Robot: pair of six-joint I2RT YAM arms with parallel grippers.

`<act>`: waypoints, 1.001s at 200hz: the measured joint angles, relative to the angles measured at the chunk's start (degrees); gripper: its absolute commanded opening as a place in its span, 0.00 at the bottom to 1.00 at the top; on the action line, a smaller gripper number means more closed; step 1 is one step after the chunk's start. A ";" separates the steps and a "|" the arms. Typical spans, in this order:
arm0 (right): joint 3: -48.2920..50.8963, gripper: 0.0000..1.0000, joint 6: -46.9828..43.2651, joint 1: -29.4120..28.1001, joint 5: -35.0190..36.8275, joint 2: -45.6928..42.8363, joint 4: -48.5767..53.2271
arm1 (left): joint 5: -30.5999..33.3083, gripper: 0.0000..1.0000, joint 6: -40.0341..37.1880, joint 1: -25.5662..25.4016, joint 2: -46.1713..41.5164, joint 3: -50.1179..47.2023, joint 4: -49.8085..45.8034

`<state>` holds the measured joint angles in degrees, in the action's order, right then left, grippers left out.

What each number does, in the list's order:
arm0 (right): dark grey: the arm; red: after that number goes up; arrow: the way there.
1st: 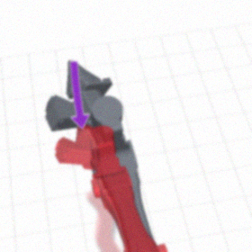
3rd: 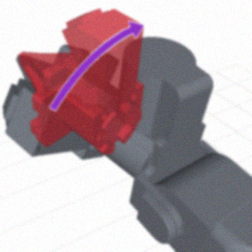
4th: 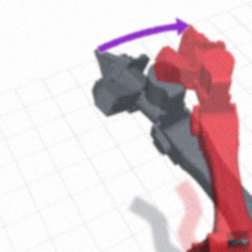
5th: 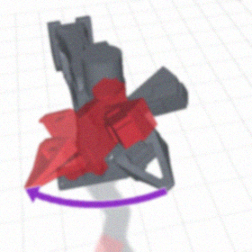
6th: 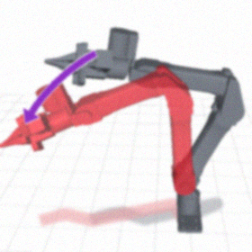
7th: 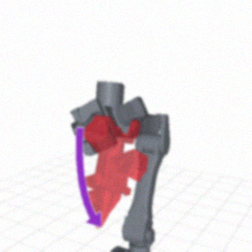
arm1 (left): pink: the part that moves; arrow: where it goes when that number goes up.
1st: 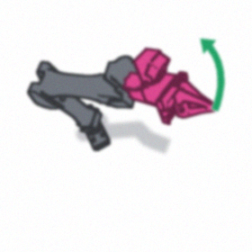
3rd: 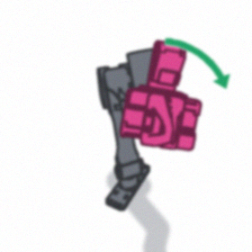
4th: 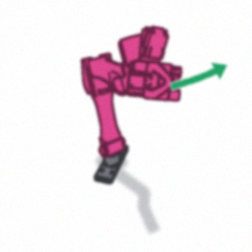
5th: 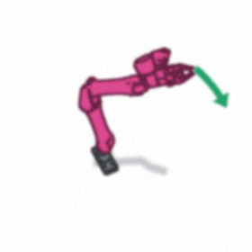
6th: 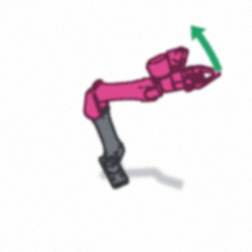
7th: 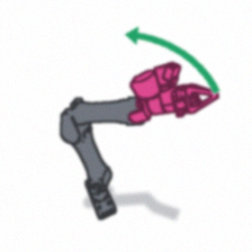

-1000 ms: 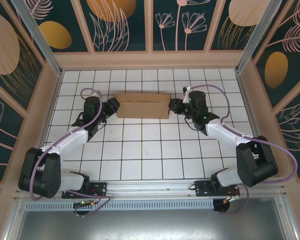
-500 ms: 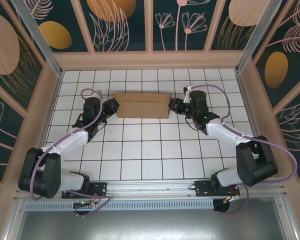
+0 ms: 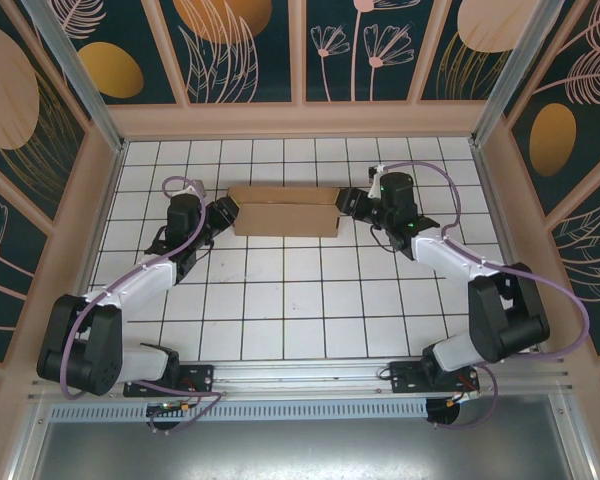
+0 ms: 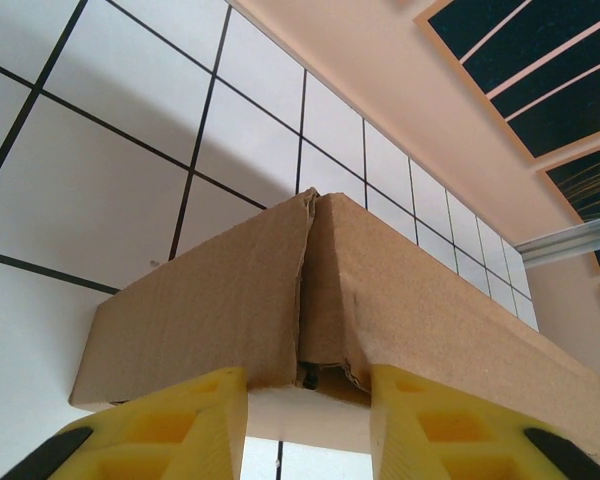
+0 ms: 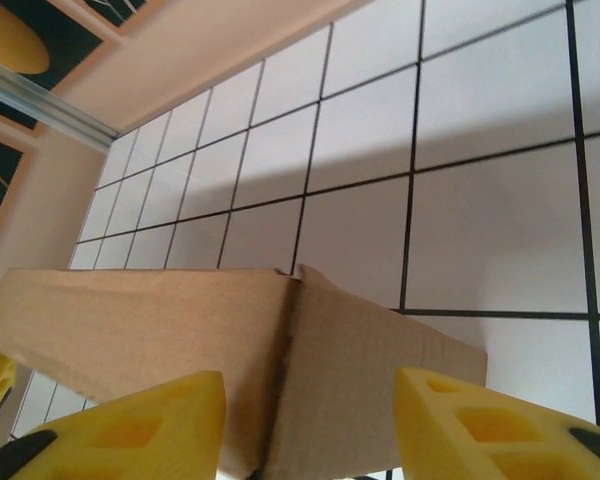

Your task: Fold the paper box

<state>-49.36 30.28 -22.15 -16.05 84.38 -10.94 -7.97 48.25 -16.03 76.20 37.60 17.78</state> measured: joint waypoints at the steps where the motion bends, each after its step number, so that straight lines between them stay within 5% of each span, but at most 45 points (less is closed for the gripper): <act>1: 0.00 0.45 0.13 0.00 -0.04 0.07 -0.09 | 0.00 0.35 0.00 0.00 0.00 0.02 0.00; 97: -0.07 0.30 0.70 -0.90 1.20 3.65 -7.28 | -0.11 0.31 0.35 0.31 1.20 -0.79 3.15; 200: 1.11 0.31 0.72 -1.75 3.13 3.80 -10.08 | -0.83 0.32 2.08 0.87 3.10 -1.84 8.11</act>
<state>-48.25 31.00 -23.90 -12.93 88.18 -21.02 -8.80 50.33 -15.16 79.31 35.77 25.89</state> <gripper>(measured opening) 0.310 0.314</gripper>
